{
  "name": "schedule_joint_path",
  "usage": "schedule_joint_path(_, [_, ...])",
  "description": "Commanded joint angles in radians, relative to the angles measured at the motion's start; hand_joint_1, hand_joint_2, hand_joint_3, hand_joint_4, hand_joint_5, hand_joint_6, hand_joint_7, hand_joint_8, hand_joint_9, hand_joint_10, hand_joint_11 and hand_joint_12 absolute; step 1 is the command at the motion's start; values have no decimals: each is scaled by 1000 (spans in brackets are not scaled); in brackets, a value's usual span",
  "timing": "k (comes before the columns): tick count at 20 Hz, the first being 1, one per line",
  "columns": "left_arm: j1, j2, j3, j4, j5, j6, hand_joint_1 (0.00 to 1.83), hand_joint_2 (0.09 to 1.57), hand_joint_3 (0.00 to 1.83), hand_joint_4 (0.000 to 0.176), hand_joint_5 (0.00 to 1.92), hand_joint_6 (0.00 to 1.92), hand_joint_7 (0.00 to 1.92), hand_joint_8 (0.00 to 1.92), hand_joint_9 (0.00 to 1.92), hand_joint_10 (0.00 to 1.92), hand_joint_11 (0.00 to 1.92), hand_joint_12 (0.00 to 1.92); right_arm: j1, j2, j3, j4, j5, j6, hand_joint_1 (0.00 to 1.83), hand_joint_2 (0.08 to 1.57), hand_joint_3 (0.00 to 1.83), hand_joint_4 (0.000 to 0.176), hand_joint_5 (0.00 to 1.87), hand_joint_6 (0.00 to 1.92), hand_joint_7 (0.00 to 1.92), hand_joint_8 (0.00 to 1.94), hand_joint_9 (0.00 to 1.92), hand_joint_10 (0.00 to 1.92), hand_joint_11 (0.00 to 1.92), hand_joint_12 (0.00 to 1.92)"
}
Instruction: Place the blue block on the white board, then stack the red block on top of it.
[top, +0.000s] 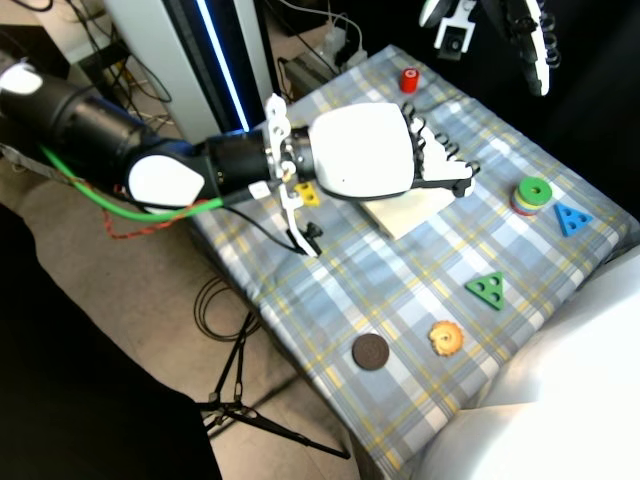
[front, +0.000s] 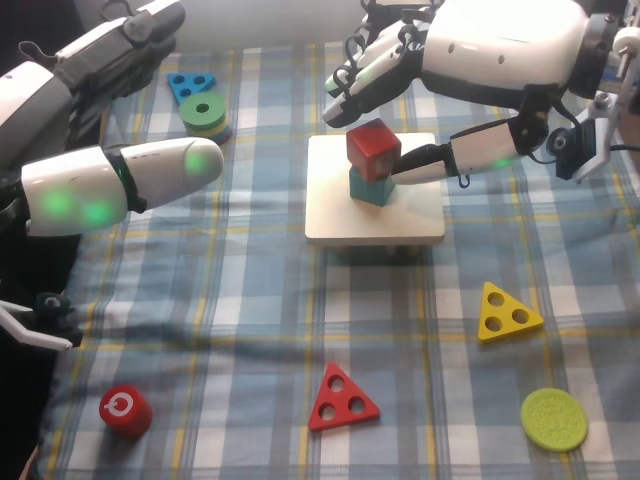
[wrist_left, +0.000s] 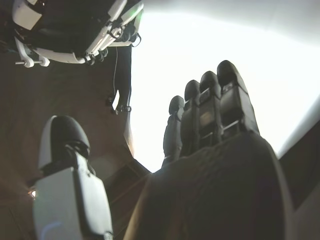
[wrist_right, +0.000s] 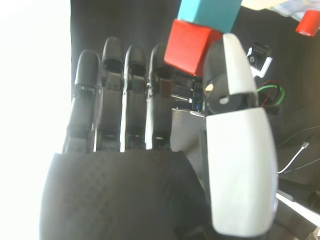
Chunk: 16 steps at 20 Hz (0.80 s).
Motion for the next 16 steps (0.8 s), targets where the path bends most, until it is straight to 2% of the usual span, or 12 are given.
schedule_joint_path(1, [-11, 2, 6, 13, -122, -15, 698, 906, 0, 58, 191, 1, 196, 1, 145, 2, 0, 304, 17, -2, 4, 44, 93, 3, 969, 1013, 0, 0, 770, 0, 681, 0, 666, 6, 133, 1087])
schedule_joint_path(4, [-10, 2, 6, 13, -127, -18, 704, 904, 0, 65, 191, 1, 193, 0, 140, 0, 0, 310, 17, -1, 3, 55, 93, 3, 944, 1003, 0, 0, 662, 0, 630, 0, 631, 0, 117, 1080])
schedule_joint_path(5, [-10, 2, 6, 13, -131, -20, 704, 908, 1, 62, 187, 0, 188, 1, 136, 0, 0, 287, 17, -1, 1, 64, 95, 3, 923, 990, 0, 19, 571, 0, 571, 0, 570, 0, 71, 1064])
schedule_joint_path(6, [-10, 3, 8, 13, -141, -28, 715, 899, 0, 65, 186, 0, 179, 0, 126, 0, 0, 265, 17, 2, -4, 80, 109, 3, 827, 929, 0, 89, 171, 0, 233, 0, 273, 0, 2, 784])
schedule_joint_path(7, [-9, 4, 12, 13, -154, -41, 736, 891, 0, 69, 188, 1, 175, 0, 127, 1, 0, 267, 17, 16, -13, 99, 127, 3, 806, 908, 0, 113, 60, 0, 109, 0, 159, 0, 0, 661])
schedule_joint_path(8, [-6, 7, 17, 16, -177, -72, 731, 887, 0, 83, 182, 0, 153, 0, 104, 0, 0, 250, 17, 33, -26, 124, 163, 3, 776, 882, 0, 161, 11, 0, 21, 0, 31, 0, 0, 411])
schedule_joint_path(9, [0, 11, 23, 22, -211, -113, 731, 887, 0, 83, 182, 0, 153, 0, 104, 0, 0, 250, 11, 53, -43, 155, 198, 3, 776, 882, 0, 161, 11, 0, 21, 0, 31, 0, 0, 411])
schedule_joint_path(10, [10, 21, 25, 28, -260, -152, 720, 889, 0, 104, 142, 1, 149, 0, 105, 0, 0, 307, -16, 85, -68, 212, 260, -12, 768, 872, 0, 175, 0, 0, 0, 0, 0, 0, 0, 15])
schedule_joint_path(12, [27, 39, 19, 49, -342, -208, 712, 866, 0, 91, 111, 3, 119, 3, 78, 3, 0, 222, -83, 145, -120, 340, 381, -74, 727, 864, 0, 154, 0, 0, 0, 0, 0, 0, 0, 2])
schedule_joint_path(13, [37, 47, 19, 73, -391, -261, 747, 890, 0, 117, 94, 0, 148, 1, 103, 3, 0, 240, -128, 181, -154, 412, 474, -107, 623, 839, 0, 172, 0, 0, 0, 0, 0, 0, 0, 0])
schedule_joint_path(15, [52, 48, 30, 103, -485, -366, 713, 889, 0, 111, 77, 1, 217, 3, 214, 10, 77, 342, -211, 234, -213, 520, 637, -158, 673, 887, 13, 176, 0, 0, 0, 0, 0, 0, 0, 0])
schedule_joint_path(16, [58, 46, 36, 108, -529, -410, 636, 920, 0, 55, 77, 0, 293, 9, 328, 8, 107, 567, -249, 256, -241, 565, 712, -194, 647, 1013, 17, 167, 0, 0, 0, 0, 0, 0, 0, 0])
